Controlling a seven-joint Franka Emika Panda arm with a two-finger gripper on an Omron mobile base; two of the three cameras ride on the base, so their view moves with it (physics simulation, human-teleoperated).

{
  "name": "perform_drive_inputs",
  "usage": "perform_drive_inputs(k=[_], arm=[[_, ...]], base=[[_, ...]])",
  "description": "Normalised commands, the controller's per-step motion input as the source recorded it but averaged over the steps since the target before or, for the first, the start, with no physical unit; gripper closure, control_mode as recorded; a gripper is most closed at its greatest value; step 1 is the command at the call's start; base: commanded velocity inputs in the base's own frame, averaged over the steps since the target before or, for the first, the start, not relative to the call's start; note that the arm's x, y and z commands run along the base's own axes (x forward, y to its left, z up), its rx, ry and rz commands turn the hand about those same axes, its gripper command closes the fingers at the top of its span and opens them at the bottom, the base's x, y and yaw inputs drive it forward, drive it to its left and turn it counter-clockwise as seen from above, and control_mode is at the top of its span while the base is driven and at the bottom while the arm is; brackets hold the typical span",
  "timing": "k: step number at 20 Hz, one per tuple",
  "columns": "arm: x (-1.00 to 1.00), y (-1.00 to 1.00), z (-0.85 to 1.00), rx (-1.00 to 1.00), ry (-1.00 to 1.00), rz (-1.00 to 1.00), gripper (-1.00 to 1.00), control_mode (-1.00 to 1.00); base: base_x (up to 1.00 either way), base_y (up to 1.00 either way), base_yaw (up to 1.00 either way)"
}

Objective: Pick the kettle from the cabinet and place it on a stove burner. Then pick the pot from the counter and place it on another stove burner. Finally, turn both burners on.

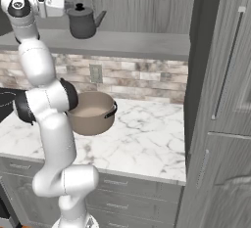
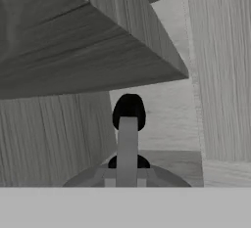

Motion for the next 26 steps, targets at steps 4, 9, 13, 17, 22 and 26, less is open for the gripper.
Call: perform_drive_inputs(k=[4, 9, 13, 17, 22, 26], arm=[[-0.52, 0.0, 0.13, 0.01, -0.05, -0.03, 1.0, -1.0], [-0.59, -0.01, 0.02, 0.04, -0.03, -0.02, 1.0, -1.0], [-0.6, -0.01, 0.0, 0.07, -0.04, -0.02, 1.0, -1.0], [-0.57, -0.06, 0.0, 0.07, -0.03, 0.0, 1.0, -1.0], [-0.59, -0.09, 0.0, 0.08, -0.05, 0.0, 1.0, -1.0], [-0.55, -0.08, 0.0, 0.07, -0.04, 0.0, 1.0, -1.0]], base=[[0.0, 0.0, 0.0], [0.0, 0.0, 0.0], [0.0, 0.0, 0.0], [0.0, 0.0, 0.0], [0.0, 0.0, 0.0], [0.0, 0.0, 0.0]])
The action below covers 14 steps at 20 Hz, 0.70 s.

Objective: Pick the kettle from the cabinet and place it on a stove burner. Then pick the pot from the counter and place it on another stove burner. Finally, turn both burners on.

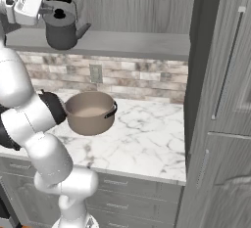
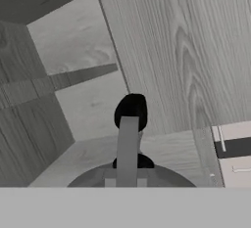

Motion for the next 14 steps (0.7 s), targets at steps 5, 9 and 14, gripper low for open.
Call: perform_drive_inputs(k=[5, 9, 14], arm=[[-0.41, -0.1, -0.05, 0.06, -0.05, 0.0, 1.0, -1.0], [-0.33, -0.14, -0.2, 0.05, -0.1, 0.0, 1.0, -1.0], [-0.36, -0.16, -0.22, 0.03, -0.14, 0.0, 1.0, -1.0]], base=[[0.0, 0.0, 0.0], [0.0, 0.0, 0.0], [0.0, 0.0, 0.0]])
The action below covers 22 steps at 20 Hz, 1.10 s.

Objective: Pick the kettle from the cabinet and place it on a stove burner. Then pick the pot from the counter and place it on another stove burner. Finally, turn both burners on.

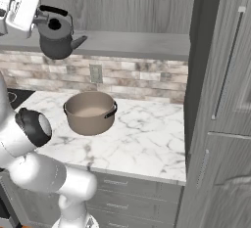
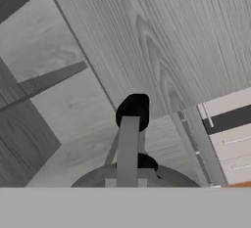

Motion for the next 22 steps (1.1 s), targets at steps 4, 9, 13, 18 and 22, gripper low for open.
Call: perform_drive_inputs(k=[4, 9, 13, 18, 22], arm=[[-0.37, -0.17, -0.17, 0.0, -0.13, 0.0, 1.0, -1.0], [-0.36, -0.15, 0.0, 0.0, -0.07, 0.0, 1.0, -1.0], [-0.28, -0.11, -0.2, 0.0, 0.0, 0.0, 1.0, -1.0], [-0.24, -0.05, -0.29, 0.0, 0.0, 0.0, 1.0, -1.0], [-0.22, -0.03, -0.25, 0.0, 0.01, 0.0, 1.0, -1.0]], base=[[0.0, 0.0, 0.0], [0.0, 0.0, 0.0], [0.0, 0.0, 0.0], [0.0, 0.0, 0.0], [0.0, 0.0, 0.0]])
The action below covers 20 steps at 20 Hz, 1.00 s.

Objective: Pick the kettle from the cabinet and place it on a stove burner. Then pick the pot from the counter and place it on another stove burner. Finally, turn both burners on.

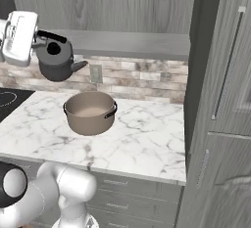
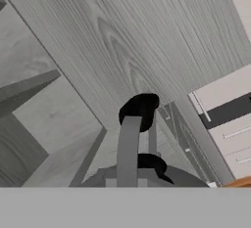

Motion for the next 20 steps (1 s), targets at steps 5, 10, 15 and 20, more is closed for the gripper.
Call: perform_drive_inputs(k=[5, 10, 15, 20], arm=[[-0.2, -0.08, -0.2, 0.0, 0.07, 0.0, 1.0, -1.0], [-0.29, -0.02, -0.26, -0.04, 0.12, 0.0, 1.0, -1.0], [-0.33, 0.0, -0.33, -0.07, 0.11, 0.0, 1.0, -1.0], [-0.4, 0.0, -0.47, -0.07, 0.03, 0.0, 1.0, -1.0]], base=[[0.0, 0.0, 0.0], [0.0, 0.0, 0.0], [0.0, 0.0, 0.0], [0.0, 0.0, 0.0]])
